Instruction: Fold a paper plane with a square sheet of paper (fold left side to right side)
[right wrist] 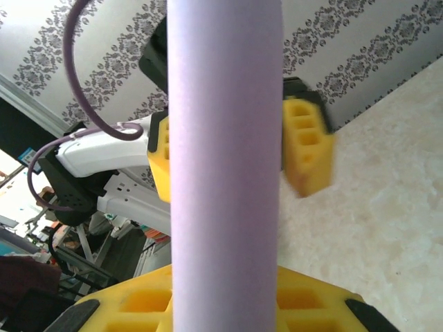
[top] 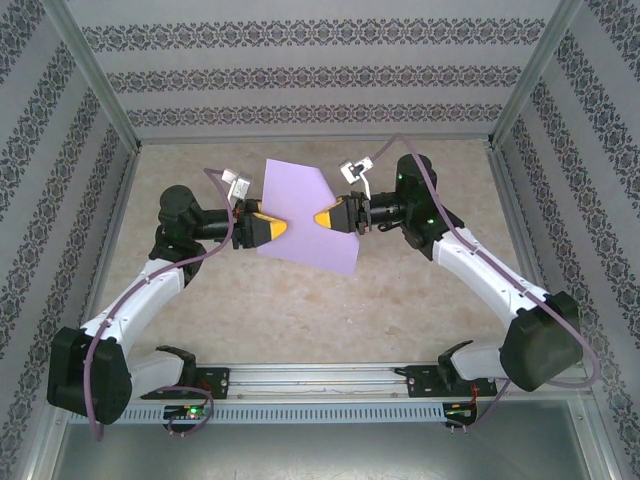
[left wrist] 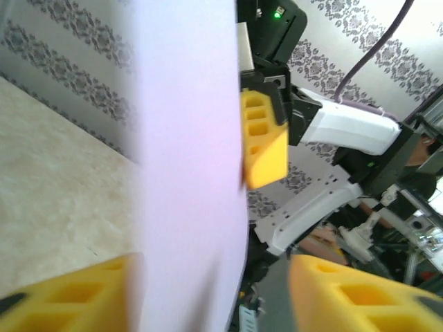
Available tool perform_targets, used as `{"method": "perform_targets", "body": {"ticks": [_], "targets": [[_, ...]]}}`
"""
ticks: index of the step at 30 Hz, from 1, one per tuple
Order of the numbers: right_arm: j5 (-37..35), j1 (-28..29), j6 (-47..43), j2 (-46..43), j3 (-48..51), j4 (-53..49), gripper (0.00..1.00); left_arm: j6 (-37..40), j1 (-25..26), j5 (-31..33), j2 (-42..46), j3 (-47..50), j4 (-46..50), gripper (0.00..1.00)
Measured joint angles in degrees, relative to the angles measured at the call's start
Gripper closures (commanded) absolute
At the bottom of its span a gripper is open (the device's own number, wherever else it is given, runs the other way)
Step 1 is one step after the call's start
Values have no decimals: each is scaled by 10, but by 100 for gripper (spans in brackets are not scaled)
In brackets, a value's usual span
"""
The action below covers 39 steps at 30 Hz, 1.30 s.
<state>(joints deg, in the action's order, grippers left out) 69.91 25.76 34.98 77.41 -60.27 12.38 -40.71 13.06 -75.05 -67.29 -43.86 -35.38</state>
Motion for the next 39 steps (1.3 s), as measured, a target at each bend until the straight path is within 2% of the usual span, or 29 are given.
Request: {"method": "perform_targets", "body": {"ticks": [2,4,16,21,24,29,34,39], "targets": [[-2,0,-7,5,0,-7,76,1,0,0,0,-1,0,73],[-4,0,-11,6,0,-14,76,8,0,0,0,-3,4,76],[-12,-5,-57,6,-3,-73,77,96,0,7,0,-21,133,77],[-15,-5,-77,6,-7,-98,75,116,0,9,0,-27,162,93],[-20,-7,-87,6,-8,-112,65,127,0,19,0,-29,180,100],[-55,-28,-98,2,-7,-130,44,140,0,59,-3,-31,232,100],[-134,-81,-95,-25,22,-145,36,118,1,98,-37,-21,251,100],[-249,-118,-93,-31,63,-182,32,65,5,146,-114,27,243,100]]}}
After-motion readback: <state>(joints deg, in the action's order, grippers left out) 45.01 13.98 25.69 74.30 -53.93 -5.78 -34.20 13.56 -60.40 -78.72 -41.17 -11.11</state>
